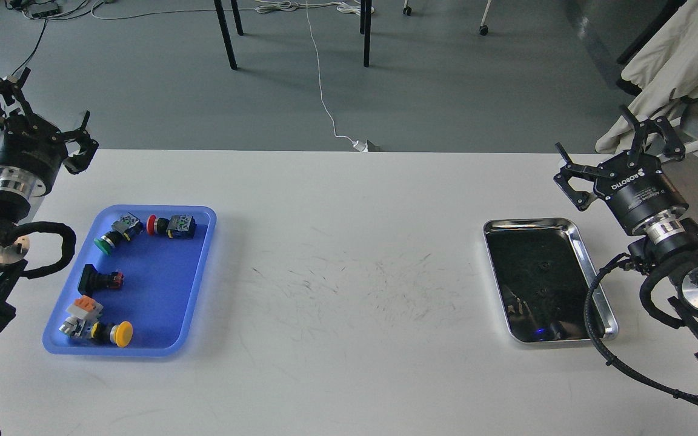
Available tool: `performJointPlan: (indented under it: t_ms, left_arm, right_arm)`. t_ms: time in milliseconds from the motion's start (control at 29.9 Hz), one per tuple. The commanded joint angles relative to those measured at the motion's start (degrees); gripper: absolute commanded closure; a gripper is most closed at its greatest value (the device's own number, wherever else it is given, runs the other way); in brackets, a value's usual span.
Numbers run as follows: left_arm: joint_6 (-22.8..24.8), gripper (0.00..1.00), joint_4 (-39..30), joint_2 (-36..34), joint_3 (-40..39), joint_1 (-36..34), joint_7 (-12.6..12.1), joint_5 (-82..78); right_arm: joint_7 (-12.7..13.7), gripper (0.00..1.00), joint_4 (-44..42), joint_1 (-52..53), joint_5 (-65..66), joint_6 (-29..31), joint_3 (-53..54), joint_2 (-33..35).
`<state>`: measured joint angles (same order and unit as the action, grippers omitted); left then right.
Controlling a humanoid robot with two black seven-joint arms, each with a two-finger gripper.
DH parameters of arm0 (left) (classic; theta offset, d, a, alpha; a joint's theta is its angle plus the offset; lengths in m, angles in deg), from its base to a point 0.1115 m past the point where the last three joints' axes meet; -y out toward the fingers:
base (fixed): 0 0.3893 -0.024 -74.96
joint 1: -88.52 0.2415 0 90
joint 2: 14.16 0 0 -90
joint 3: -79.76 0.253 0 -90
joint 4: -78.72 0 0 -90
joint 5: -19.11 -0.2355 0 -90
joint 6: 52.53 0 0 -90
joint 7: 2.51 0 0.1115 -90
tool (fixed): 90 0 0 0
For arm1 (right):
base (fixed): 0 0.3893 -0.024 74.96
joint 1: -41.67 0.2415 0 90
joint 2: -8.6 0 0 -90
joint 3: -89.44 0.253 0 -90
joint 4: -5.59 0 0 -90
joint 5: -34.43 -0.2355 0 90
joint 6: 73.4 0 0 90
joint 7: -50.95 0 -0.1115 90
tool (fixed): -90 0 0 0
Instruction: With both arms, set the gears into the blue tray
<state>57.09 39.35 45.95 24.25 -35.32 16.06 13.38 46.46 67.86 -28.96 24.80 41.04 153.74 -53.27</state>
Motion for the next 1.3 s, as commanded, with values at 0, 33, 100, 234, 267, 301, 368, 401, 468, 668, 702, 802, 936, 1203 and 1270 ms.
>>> performJointPlan:
  t_ms: [0, 33, 100, 234, 267, 301, 368, 401, 468, 668, 702, 802, 936, 1203, 1270]
  left_arm:
    - [0.0, 0.02, -0.2, -0.1, 0.1, 0.1, 0.7, -0.3]
    - [0.0, 0.02, -0.2, -0.2, 0.2, 0.2, 1.1, -0.4]
    - [0.1, 0.02, -0.3, -0.3, 0.1, -0.1, 1.5, -0.1]
    - [0.1, 0.02, -0.2, -0.3, 0.1, -0.6, 1.3, -0.2]
    - [0.1, 0.02, -0.2, -0.2, 0.1, -0.6, 1.4, -0.2]
    - [0.1, 0.02, -0.2, 0.0, 0.1, -0.6, 1.6, -0.2]
    - [0.0, 0.02, -0.2, 0.3, -0.3, -0.6, 1.8, 0.1]
    - [0.0, 0.02, -0.2, 0.3, -0.3, -0.6, 1.8, 0.1]
    - [0.0, 0.02, 0.3, 0.3, -0.4, -0.8, 4.4, 0.0]
    - [0.0, 0.02, 1.4, 0.4, -0.7, -1.2, 5.5, 0.2]
    - [0.0, 0.02, 1.4, 0.4, -0.7, -1.3, 5.5, 0.2]
    - [-0.7, 0.02, 1.5, 0.4, 0.1, -1.4, 5.6, -0.7]
    - [0.2, 0.02, 0.9, 1.2, 0.6, -1.3, 6.3, -1.1]
    - [0.1, 0.02, 2.5, 1.1, -0.3, -1.5, 6.2, -0.3]
    - [0.1, 0.02, 2.6, 1.1, 0.0, -1.0, 6.0, -0.3]
  right_arm:
    - [0.0, 0.01, -0.1, 0.1, 0.2, -1.1, -0.1, -0.6]
    - [0.0, 0.01, -0.2, 0.1, 0.2, -1.3, -0.1, -0.8]
    - [0.0, 0.01, -0.2, 0.1, 0.2, -1.6, 0.1, -0.9]
    - [0.1, 0.01, 0.0, 0.1, 0.3, -1.1, -0.1, -0.4]
    - [0.1, 0.01, 0.2, 0.1, 0.3, -1.0, -0.2, -0.2]
    - [0.1, 0.01, 0.4, 0.1, 0.3, -1.0, -0.1, -0.1]
    - [0.1, 0.01, 0.4, 0.2, 0.3, -1.4, -0.1, 0.0]
    - [0.1, 0.01, 0.4, 0.2, 0.3, -1.4, -0.1, 0.0]
    - [0.2, 0.01, 0.5, 0.4, 0.2, -1.3, -0.8, 0.4]
    - [0.0, 0.01, 0.2, 0.8, 0.1, -0.5, -0.7, -0.2]
    - [0.0, 0.01, 0.4, 0.8, 0.1, -0.5, -0.8, -0.2]
    - [0.2, 0.01, 0.4, 1.5, 0.2, -0.5, -0.8, -0.3]
    - [0.2, 0.01, 0.3, 2.5, 0.3, -0.5, -1.3, -0.3]
    - [-0.3, 0.01, 0.4, 3.0, 0.3, -0.7, -1.5, -0.3]
    - [-0.3, 0.01, 0.3, 3.0, 0.3, -0.7, -1.4, -0.3]
